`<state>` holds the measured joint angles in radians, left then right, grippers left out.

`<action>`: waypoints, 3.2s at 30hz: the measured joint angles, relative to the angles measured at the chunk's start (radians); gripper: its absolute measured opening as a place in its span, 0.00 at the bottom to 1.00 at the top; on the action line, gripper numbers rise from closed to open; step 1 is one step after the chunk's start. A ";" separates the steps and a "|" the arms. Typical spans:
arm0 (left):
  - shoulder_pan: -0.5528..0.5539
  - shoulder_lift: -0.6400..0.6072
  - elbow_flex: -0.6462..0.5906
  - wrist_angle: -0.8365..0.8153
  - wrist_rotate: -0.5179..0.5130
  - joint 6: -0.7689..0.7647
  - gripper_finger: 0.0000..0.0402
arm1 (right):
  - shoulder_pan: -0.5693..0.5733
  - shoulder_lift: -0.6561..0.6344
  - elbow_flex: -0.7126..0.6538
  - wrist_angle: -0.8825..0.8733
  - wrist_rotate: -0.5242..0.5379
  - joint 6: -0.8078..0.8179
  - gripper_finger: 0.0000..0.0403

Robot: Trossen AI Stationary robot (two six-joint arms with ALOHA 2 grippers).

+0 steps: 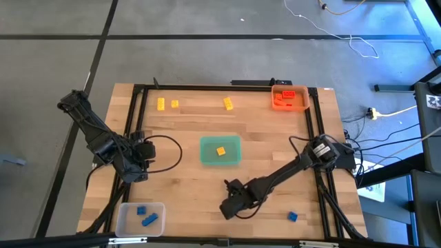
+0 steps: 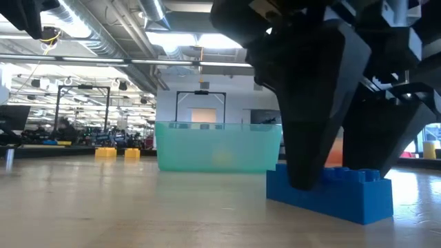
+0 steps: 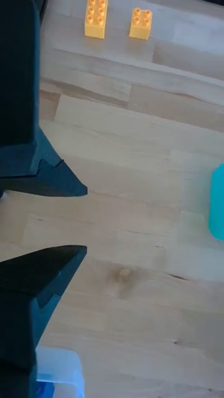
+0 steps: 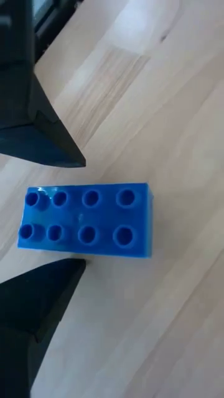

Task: Sort & place blocks by color
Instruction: Put the blue game piece into the transparent bin

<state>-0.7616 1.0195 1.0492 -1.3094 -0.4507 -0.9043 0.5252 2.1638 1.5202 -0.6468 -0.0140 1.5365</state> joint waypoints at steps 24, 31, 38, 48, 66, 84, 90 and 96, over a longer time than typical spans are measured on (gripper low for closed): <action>0.000 0.000 0.000 0.083 -0.004 -0.037 0.32 | -0.005 0.013 0.070 -0.105 0.058 -0.059 0.33; -0.007 0.000 0.000 0.202 -0.068 0.315 0.32 | -0.034 0.017 0.247 -0.273 0.220 -0.148 0.33; -0.006 0.001 0.000 0.348 -0.178 0.675 0.32 | -0.066 0.015 0.420 -0.344 0.275 -0.355 0.33; 0.014 0.002 0.000 0.511 -0.256 1.069 0.32 | -0.144 0.013 0.683 -0.387 0.125 -0.707 0.33; 0.015 0.004 0.000 0.794 -0.106 1.599 0.32 | -0.220 0.010 0.821 -0.359 0.037 -0.973 0.33; 0.063 0.096 0.000 0.906 -0.075 1.907 0.32 | -0.222 0.010 0.821 -0.284 -0.016 -0.997 0.33; 0.063 0.096 0.000 0.917 -0.053 1.930 0.32 | -0.222 0.010 0.820 -0.277 -0.033 -0.996 0.33; 0.063 0.096 0.000 0.940 -0.053 1.967 0.32 | -0.222 0.010 0.820 -0.255 -0.038 -0.999 0.33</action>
<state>-0.6983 1.1156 1.0489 -0.3691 -0.5041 1.0623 0.3031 2.1738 2.3405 -0.9023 -0.0519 0.5377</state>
